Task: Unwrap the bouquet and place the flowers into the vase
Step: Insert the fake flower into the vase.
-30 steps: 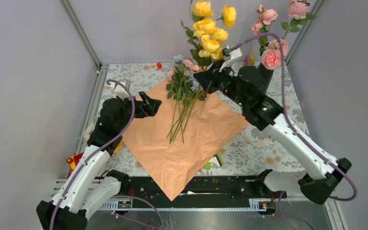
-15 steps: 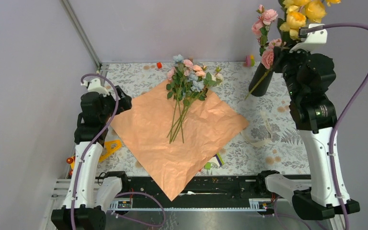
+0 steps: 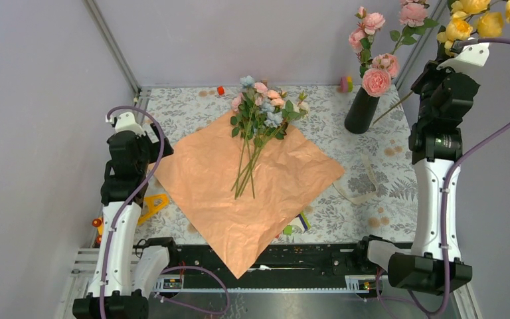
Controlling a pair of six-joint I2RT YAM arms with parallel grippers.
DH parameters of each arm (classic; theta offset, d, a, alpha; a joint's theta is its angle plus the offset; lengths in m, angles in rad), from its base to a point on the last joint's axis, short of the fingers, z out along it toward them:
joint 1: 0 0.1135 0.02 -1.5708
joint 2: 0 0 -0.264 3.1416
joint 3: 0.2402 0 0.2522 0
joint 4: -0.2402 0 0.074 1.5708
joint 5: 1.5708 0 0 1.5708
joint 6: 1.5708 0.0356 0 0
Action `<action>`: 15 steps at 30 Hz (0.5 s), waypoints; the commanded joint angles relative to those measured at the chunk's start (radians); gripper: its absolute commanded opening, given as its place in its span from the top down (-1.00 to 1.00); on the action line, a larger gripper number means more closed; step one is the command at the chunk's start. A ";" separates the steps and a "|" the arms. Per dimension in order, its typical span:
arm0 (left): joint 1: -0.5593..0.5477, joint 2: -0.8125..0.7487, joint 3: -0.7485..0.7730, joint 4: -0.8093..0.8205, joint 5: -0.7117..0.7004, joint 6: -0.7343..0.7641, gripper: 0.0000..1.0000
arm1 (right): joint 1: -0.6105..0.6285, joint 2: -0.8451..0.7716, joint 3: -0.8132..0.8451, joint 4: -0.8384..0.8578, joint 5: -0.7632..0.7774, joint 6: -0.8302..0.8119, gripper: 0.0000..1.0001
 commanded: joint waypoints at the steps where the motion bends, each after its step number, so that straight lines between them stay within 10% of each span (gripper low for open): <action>1: 0.002 -0.031 0.000 0.056 -0.065 0.043 -0.98 | -0.018 0.035 -0.064 0.402 0.031 -0.062 1.00; 15: 0.012 -0.023 -0.035 0.089 -0.120 0.072 -0.98 | -0.018 0.364 0.104 0.716 0.032 -0.116 1.00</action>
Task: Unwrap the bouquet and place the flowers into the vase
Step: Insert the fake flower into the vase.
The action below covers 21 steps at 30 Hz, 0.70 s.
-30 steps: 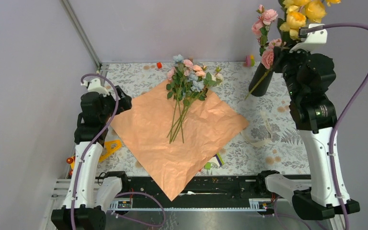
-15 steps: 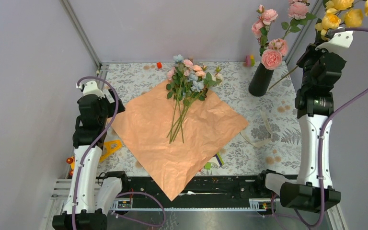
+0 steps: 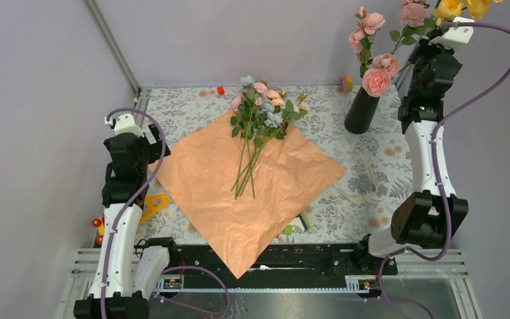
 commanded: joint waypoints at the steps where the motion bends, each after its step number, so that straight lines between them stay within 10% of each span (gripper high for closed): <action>1: 0.012 0.002 -0.006 0.059 -0.039 0.023 -0.98 | -0.003 0.054 0.106 0.146 -0.005 -0.024 1.00; 21: 0.020 -0.001 0.001 0.064 -0.003 0.010 -0.98 | -0.002 0.159 0.072 0.087 -0.095 -0.005 1.00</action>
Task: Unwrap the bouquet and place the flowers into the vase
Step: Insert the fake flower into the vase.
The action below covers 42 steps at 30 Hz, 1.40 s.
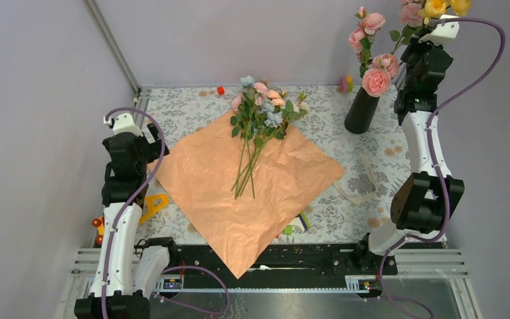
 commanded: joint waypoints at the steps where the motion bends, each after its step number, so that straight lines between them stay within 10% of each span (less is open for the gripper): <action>1: 0.007 -0.008 0.002 0.051 0.006 0.003 -0.98 | -0.002 0.012 -0.008 0.048 -0.025 0.010 1.00; 23: 0.028 -0.005 0.001 0.060 0.060 -0.003 -0.98 | 0.013 0.093 -0.074 -0.075 -0.115 0.055 0.97; 42: 0.028 -0.018 -0.004 0.060 0.084 -0.009 -0.98 | 0.014 0.016 -0.178 -0.124 -0.153 0.061 0.09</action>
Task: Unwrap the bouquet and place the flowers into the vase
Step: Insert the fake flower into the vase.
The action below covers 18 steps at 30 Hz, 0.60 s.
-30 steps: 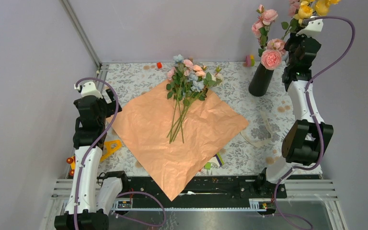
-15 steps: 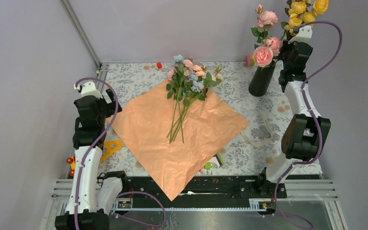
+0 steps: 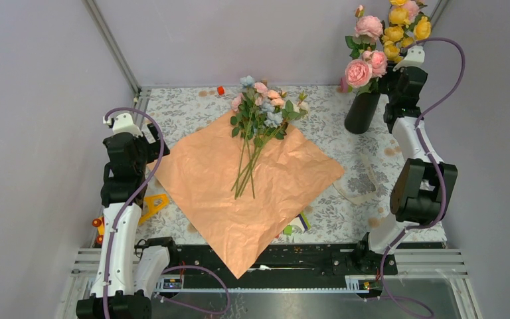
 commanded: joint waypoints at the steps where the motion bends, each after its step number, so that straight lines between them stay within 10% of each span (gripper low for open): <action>1: 0.007 -0.014 -0.004 0.058 0.025 -0.006 -0.98 | 0.006 -0.084 -0.025 0.014 -0.010 -0.009 0.04; 18: 0.007 -0.029 -0.010 0.061 0.052 -0.020 -0.98 | 0.006 -0.220 -0.144 0.030 -0.031 0.052 -0.63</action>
